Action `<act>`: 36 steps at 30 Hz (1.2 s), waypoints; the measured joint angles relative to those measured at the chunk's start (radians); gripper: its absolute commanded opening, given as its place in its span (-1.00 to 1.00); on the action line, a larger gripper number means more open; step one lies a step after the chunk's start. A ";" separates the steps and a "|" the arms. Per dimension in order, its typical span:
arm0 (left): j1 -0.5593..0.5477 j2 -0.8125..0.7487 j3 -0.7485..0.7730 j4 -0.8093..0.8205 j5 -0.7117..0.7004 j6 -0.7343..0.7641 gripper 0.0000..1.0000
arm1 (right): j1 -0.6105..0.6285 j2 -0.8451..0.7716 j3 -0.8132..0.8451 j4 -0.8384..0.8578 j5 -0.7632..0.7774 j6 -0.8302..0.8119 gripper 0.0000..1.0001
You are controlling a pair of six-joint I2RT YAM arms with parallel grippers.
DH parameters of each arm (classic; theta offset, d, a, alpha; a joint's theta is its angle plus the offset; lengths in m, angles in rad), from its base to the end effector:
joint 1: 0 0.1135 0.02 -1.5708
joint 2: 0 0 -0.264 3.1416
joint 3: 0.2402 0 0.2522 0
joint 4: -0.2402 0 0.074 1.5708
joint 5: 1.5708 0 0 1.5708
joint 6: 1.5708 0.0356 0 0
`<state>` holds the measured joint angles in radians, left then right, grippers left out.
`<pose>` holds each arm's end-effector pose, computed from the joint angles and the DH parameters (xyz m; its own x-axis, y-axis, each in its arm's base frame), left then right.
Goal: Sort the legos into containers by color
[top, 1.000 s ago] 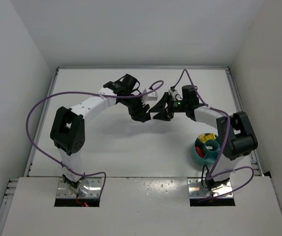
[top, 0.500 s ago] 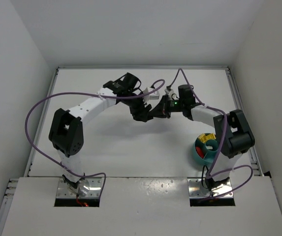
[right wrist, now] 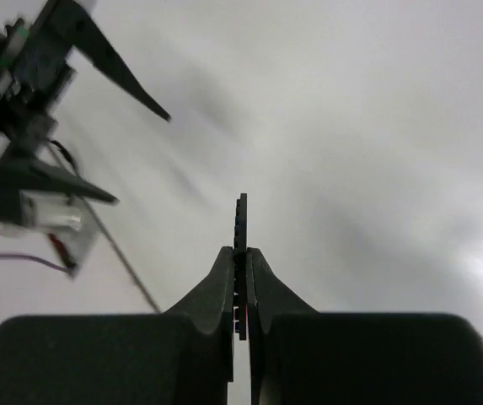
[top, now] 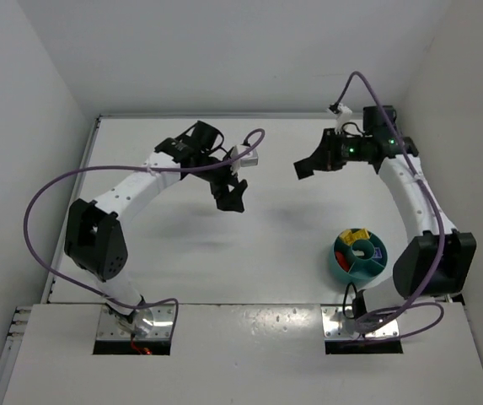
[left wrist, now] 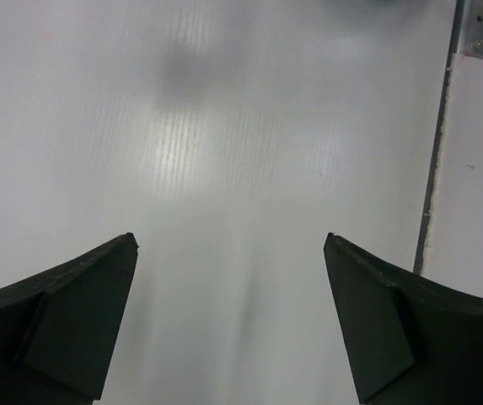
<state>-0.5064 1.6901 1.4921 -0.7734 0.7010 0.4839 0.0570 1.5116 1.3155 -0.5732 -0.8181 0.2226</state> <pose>0.3041 -0.1949 0.3027 -0.3187 0.5833 -0.7471 0.9457 0.2490 -0.2089 0.3250 0.0446 0.3197 -0.8015 0.1054 -0.5886 -0.3952 0.6453 0.6538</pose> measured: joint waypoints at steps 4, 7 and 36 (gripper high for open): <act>0.039 -0.001 -0.005 -0.050 0.062 0.040 0.98 | -0.097 -0.013 0.164 -0.345 0.013 -0.437 -1.00; 0.059 0.007 -0.008 -0.069 0.110 0.058 0.98 | -0.180 -0.014 0.245 -0.552 0.061 -0.699 -1.00; 0.090 0.195 0.005 -0.147 0.244 0.164 0.98 | -0.257 -0.611 -0.272 -0.782 0.485 -1.509 -1.00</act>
<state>-0.4168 1.8847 1.4967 -0.9203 0.9451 0.6483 -0.2001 0.9009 1.0439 -1.3552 -0.3332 -1.2865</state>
